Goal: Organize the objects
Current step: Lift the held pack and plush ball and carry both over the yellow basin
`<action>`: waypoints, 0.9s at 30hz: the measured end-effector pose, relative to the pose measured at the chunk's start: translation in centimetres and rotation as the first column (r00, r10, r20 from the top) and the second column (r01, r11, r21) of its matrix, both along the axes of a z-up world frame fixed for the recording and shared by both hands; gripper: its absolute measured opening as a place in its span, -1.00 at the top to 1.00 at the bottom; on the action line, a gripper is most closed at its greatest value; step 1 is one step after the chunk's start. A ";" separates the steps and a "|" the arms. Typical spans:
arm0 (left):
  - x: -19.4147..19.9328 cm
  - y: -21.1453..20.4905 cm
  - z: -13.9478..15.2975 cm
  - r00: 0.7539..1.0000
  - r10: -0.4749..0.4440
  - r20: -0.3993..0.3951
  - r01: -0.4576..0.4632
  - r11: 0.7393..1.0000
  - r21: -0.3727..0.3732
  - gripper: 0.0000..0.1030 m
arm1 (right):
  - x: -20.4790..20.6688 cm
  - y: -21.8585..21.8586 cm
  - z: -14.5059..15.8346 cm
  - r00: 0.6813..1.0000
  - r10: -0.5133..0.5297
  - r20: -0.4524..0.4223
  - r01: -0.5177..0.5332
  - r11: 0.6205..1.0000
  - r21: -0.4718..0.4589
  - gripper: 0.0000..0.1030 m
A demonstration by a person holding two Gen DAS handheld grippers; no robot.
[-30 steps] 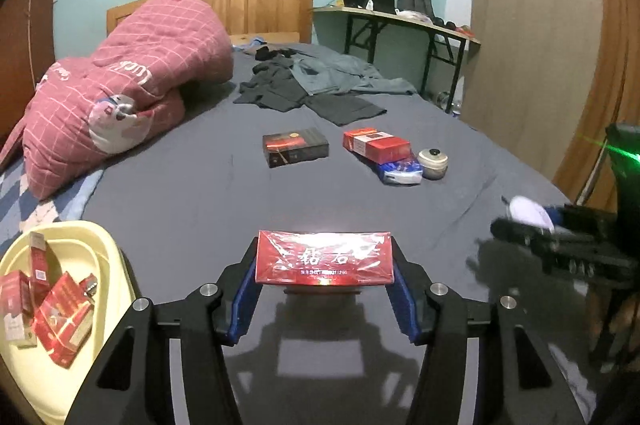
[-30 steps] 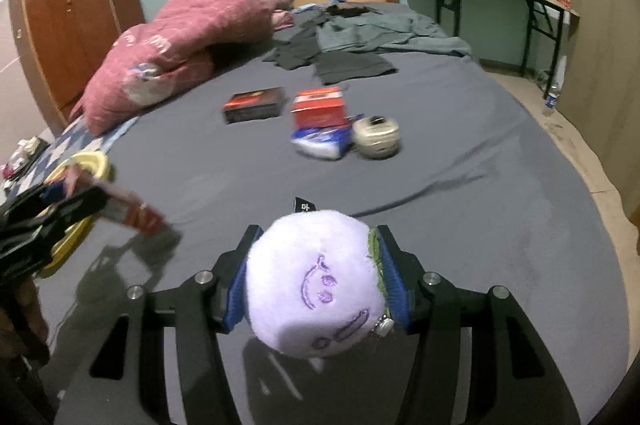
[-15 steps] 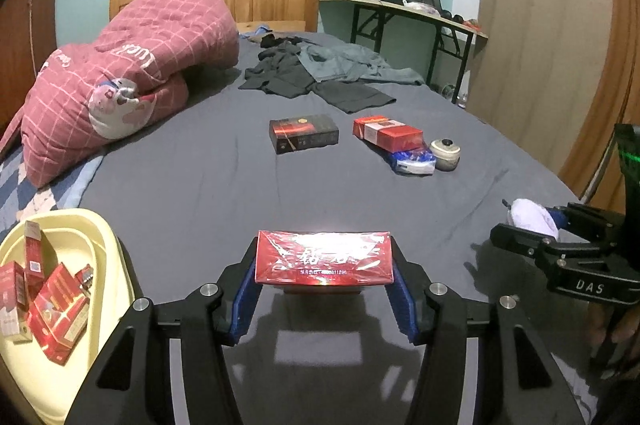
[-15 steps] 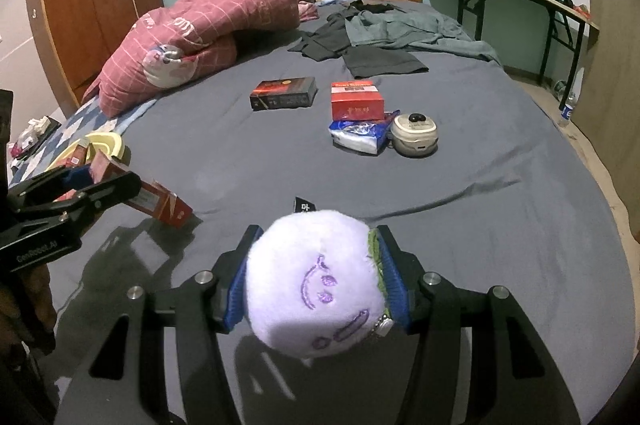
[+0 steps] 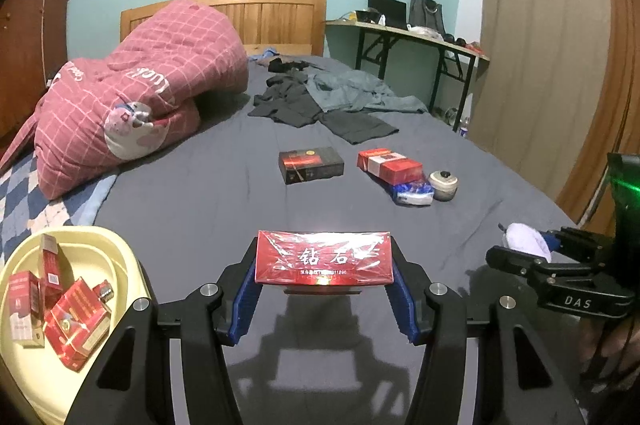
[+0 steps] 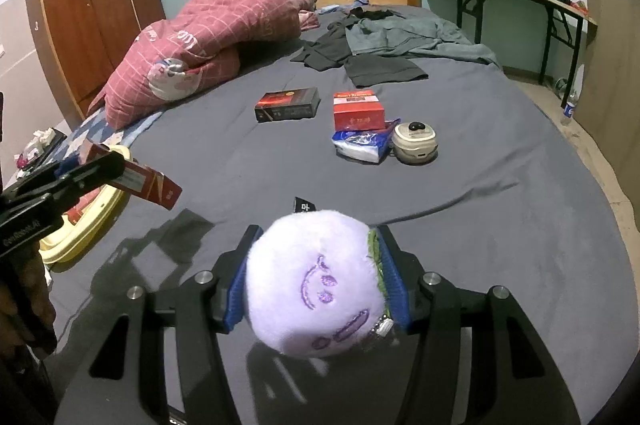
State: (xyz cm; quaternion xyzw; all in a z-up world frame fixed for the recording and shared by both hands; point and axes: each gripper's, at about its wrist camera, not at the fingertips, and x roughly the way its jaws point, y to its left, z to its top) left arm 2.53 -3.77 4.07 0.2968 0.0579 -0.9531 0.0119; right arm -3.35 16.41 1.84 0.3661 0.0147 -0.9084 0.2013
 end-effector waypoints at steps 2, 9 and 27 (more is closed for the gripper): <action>-0.1 0.0 -0.1 1.000 -0.002 0.008 0.002 1.000 -0.001 -0.08 | 0.0 -0.1 -0.1 1.000 0.005 0.007 -0.005 1.000 0.005 -0.11; -0.3 0.0 0.3 1.000 0.001 0.008 -0.001 1.000 -0.005 -0.08 | -0.1 -0.1 -0.2 1.000 0.011 0.015 -0.011 1.000 0.010 -0.11; 2.8 -4.5 2.2 0.996 0.090 -0.002 -0.090 0.995 -0.032 -0.08 | 0.9 -3.2 2.0 0.997 0.075 0.013 -0.076 0.996 0.047 -0.11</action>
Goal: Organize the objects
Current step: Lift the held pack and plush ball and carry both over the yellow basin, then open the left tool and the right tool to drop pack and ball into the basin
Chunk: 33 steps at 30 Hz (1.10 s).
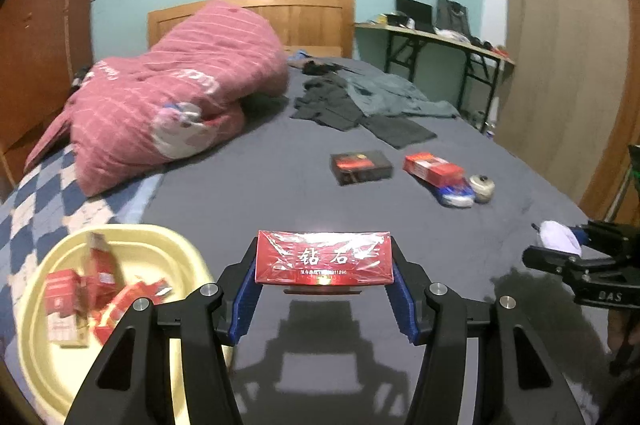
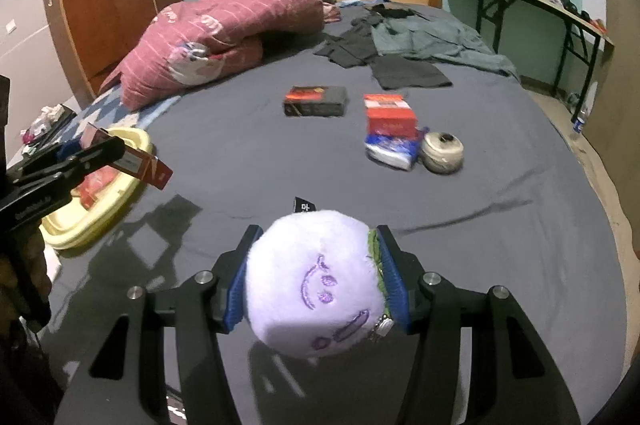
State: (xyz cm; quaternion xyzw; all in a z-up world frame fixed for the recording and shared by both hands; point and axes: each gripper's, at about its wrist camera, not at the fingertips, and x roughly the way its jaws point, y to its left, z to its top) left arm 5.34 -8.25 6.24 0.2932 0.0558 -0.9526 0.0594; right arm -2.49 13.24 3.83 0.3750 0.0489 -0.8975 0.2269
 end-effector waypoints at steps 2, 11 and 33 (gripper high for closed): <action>1.1 -1.0 0.8 1.000 0.016 -0.001 -0.016 1.000 0.008 -0.08 | 0.6 -1.2 1.0 1.000 0.022 -0.016 -0.022 1.000 0.006 -0.11; 8.6 -6.5 5.2 0.990 0.134 -0.037 -0.136 0.988 -0.074 -0.08 | 3.6 -10.9 6.2 0.979 0.191 -0.077 -0.194 0.981 -0.032 -0.11; 12.2 -15.9 2.4 0.951 0.302 0.065 -0.300 0.953 -0.050 -0.08 | 4.7 -29.9 2.3 0.906 0.423 0.010 -0.423 0.906 -0.015 -0.11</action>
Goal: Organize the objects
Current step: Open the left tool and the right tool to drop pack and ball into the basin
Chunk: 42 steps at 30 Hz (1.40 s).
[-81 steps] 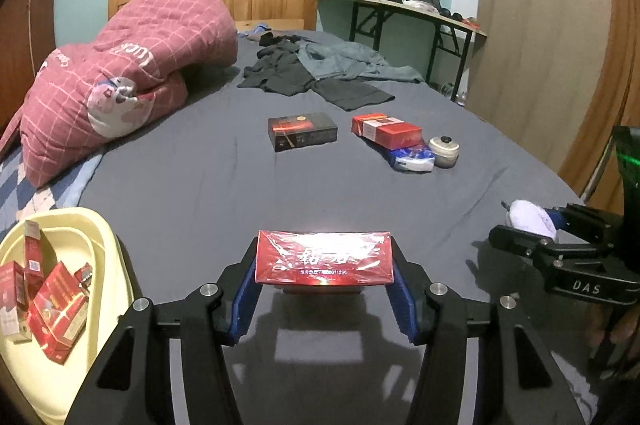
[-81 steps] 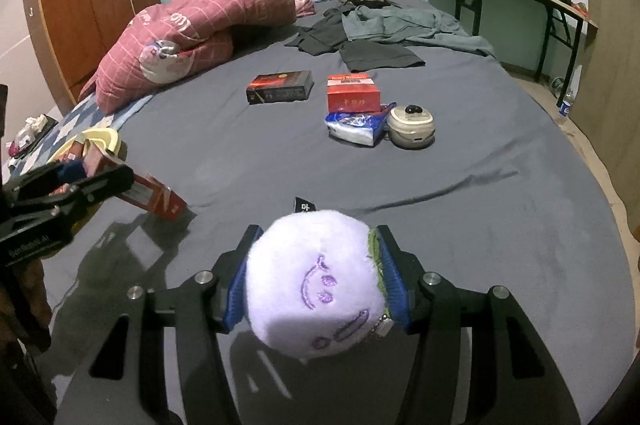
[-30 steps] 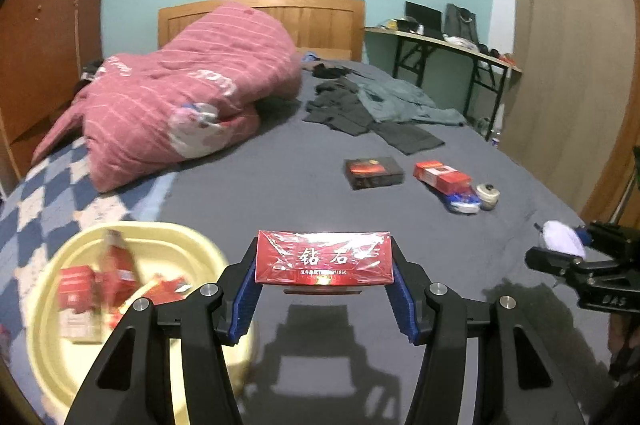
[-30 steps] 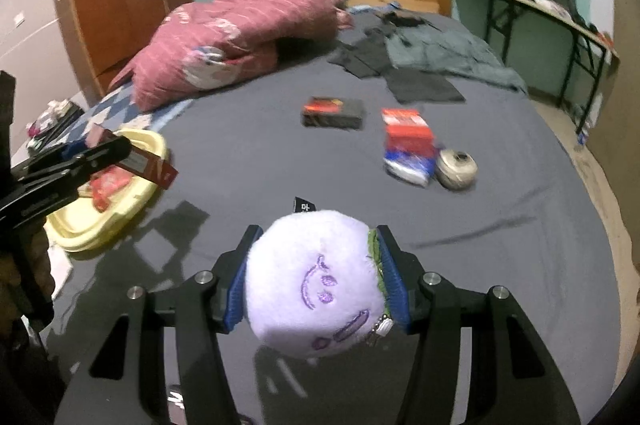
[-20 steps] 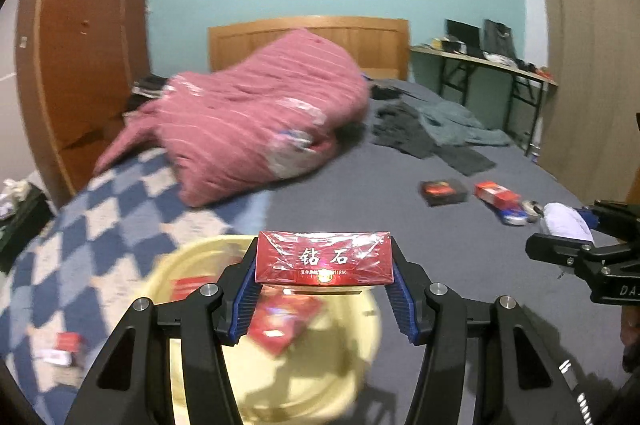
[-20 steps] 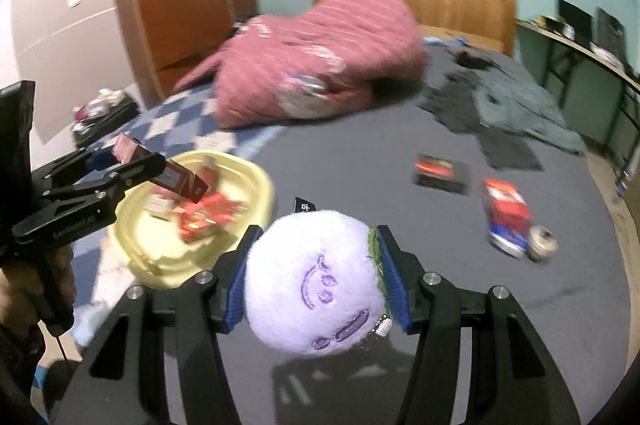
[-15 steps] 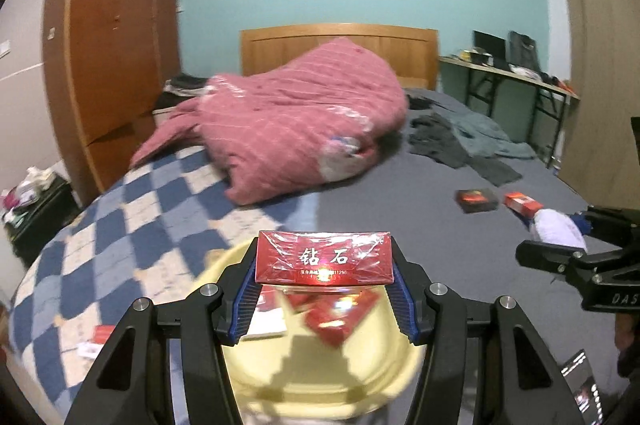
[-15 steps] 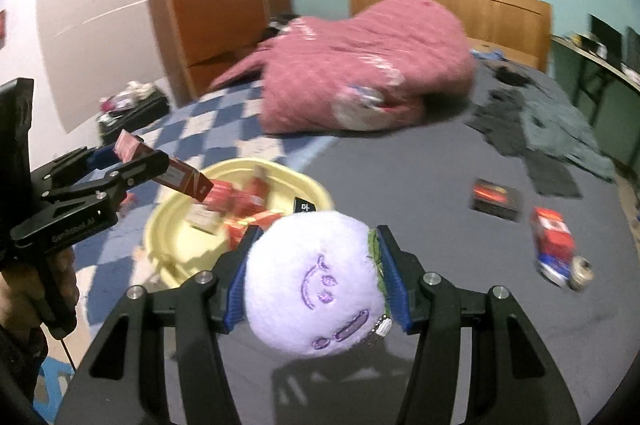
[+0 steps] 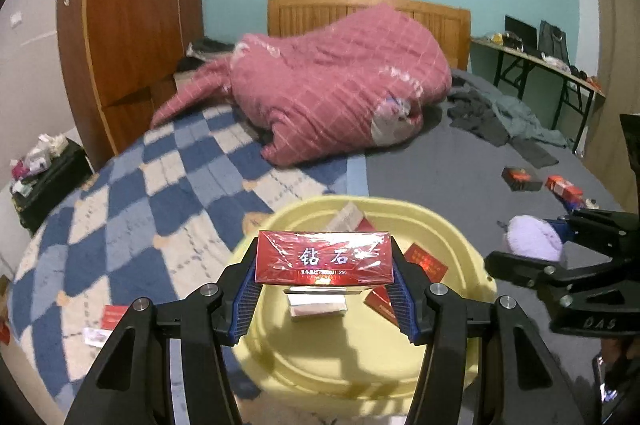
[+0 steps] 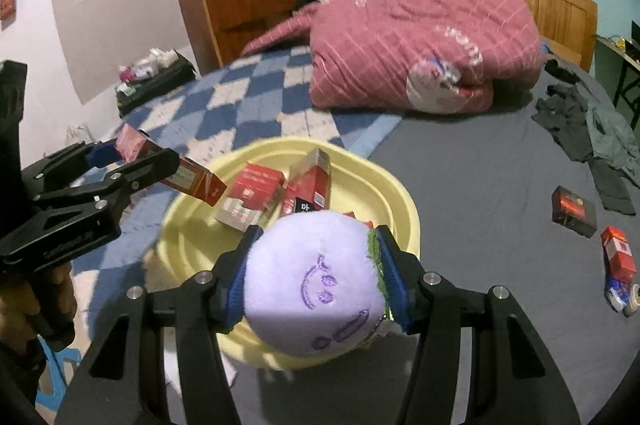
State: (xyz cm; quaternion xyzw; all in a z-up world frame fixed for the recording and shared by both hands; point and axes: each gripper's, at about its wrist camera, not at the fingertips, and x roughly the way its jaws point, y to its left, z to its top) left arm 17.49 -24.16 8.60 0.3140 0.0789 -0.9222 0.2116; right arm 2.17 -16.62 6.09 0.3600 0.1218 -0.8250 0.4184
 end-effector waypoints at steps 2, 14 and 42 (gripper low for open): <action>-1.0 -0.9 -0.8 0.999 -0.003 0.036 0.002 1.000 0.025 -0.08 | -0.5 -0.3 -1.4 1.000 0.004 0.024 -0.005 0.999 0.032 -0.11; -6.0 -4.6 -4.9 0.998 -0.016 0.056 0.013 0.998 0.054 -0.09 | -2.6 -3.7 -6.9 0.999 -0.008 0.054 0.003 0.994 0.106 -0.11; -14.1 -10.6 -10.5 0.977 0.051 0.209 -0.101 0.967 0.235 -0.09 | -5.1 -7.1 -8.3 0.998 0.040 0.040 -0.043 0.996 0.080 -0.16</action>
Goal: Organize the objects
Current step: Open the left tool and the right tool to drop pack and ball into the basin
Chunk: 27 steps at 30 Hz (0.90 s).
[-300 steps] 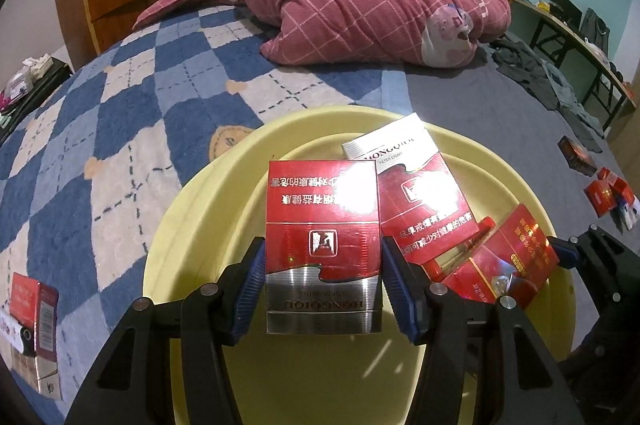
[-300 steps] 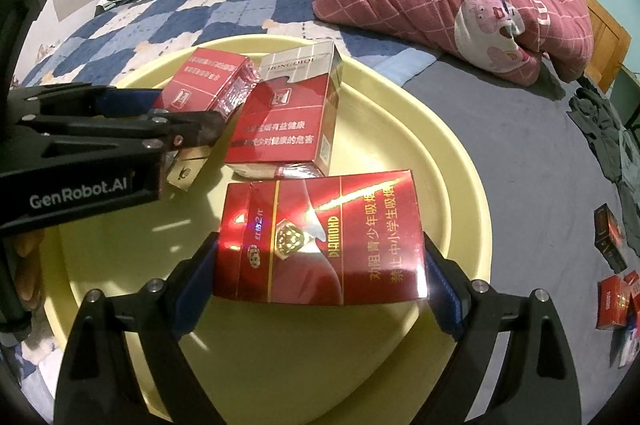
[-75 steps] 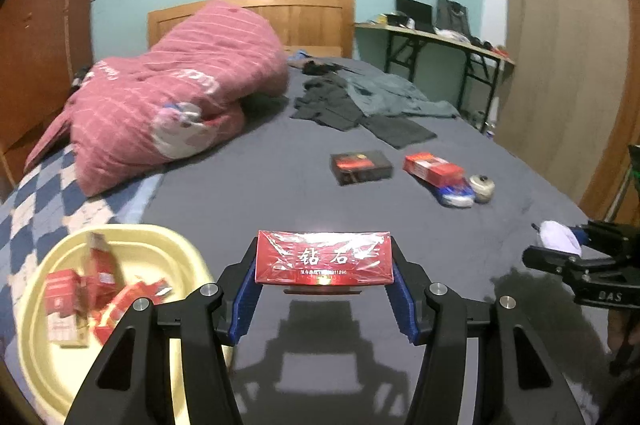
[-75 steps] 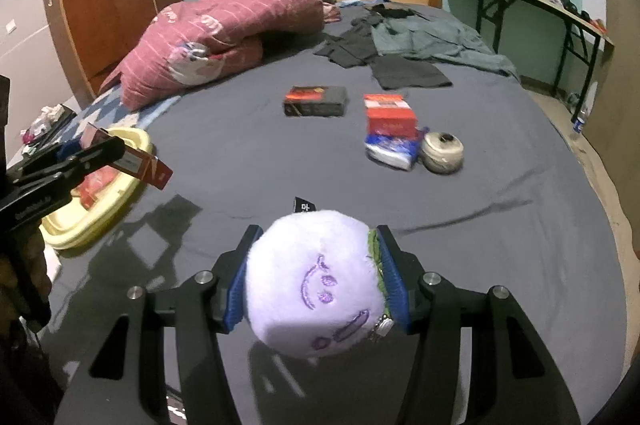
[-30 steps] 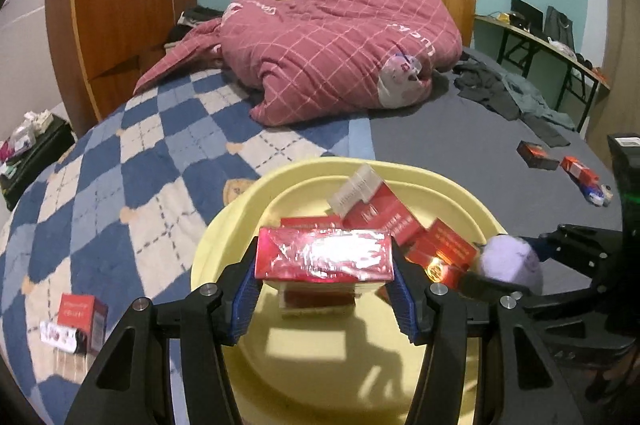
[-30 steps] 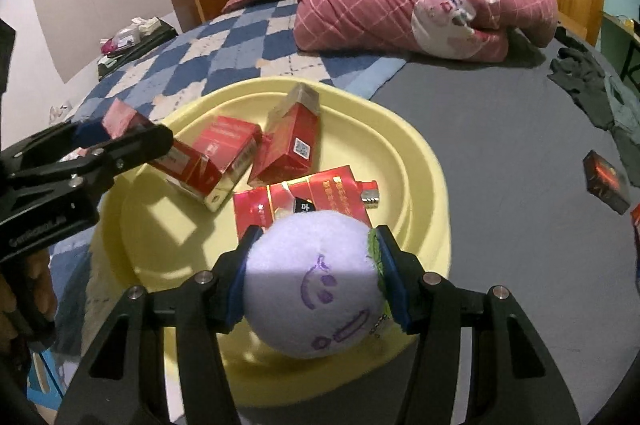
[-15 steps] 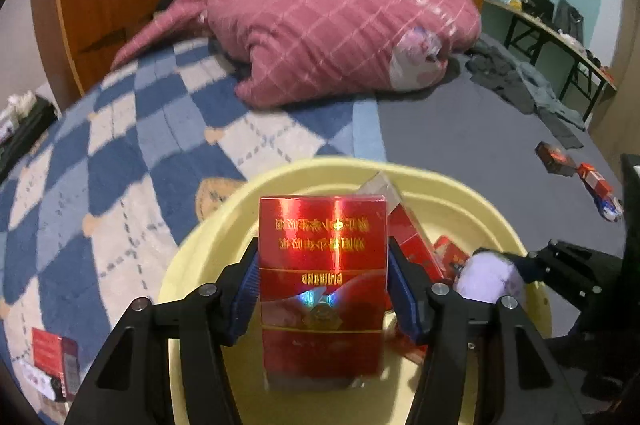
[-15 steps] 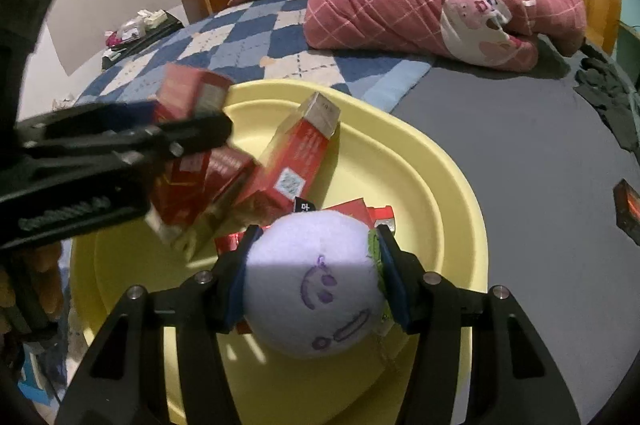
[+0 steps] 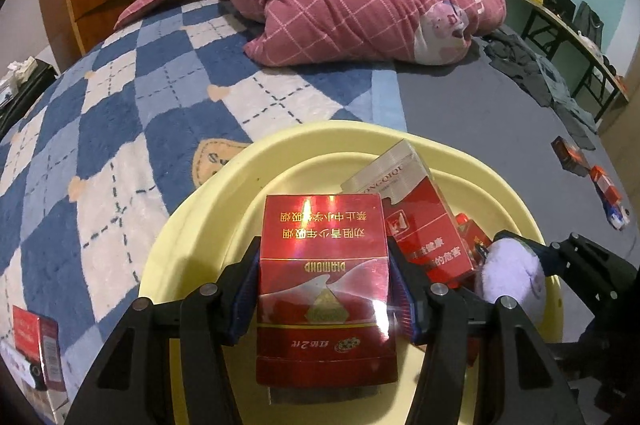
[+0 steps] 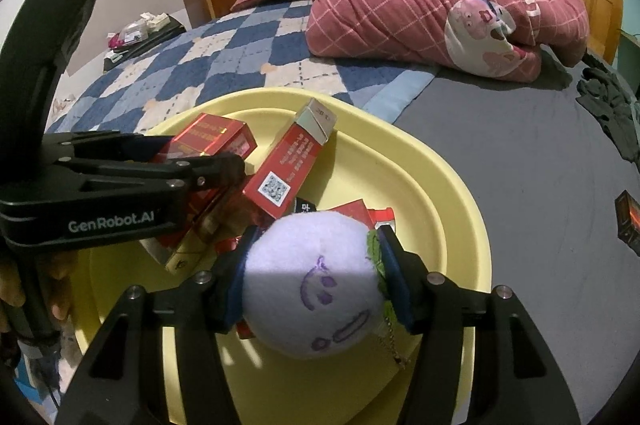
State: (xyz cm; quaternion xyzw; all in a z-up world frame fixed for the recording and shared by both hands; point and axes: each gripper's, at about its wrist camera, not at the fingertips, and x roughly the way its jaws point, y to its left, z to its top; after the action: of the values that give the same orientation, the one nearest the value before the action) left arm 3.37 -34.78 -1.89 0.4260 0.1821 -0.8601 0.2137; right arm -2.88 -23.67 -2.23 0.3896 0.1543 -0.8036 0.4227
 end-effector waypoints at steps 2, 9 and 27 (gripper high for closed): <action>0.1 0.0 0.0 1.000 0.006 -0.009 -0.006 1.000 0.001 -0.09 | 0.0 0.0 0.0 1.000 0.004 -0.001 -0.004 1.000 0.000 -0.16; 0.7 0.3 0.3 0.999 -0.004 -0.046 0.005 1.000 0.015 -0.89 | 0.3 0.2 0.4 1.000 0.011 -0.022 -0.011 1.000 -0.010 -0.71; 4.7 6.4 7.4 0.988 -0.004 -0.156 -0.021 0.987 -0.160 -0.99 | 1.8 5.4 5.4 0.993 -0.110 -0.048 0.106 0.990 -0.093 -1.00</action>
State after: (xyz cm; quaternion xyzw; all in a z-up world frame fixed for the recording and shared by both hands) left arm 8.08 -28.34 5.52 0.3382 0.1297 -0.9017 0.2362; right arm -1.09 -18.26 3.17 0.3563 0.1075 -0.8415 0.3915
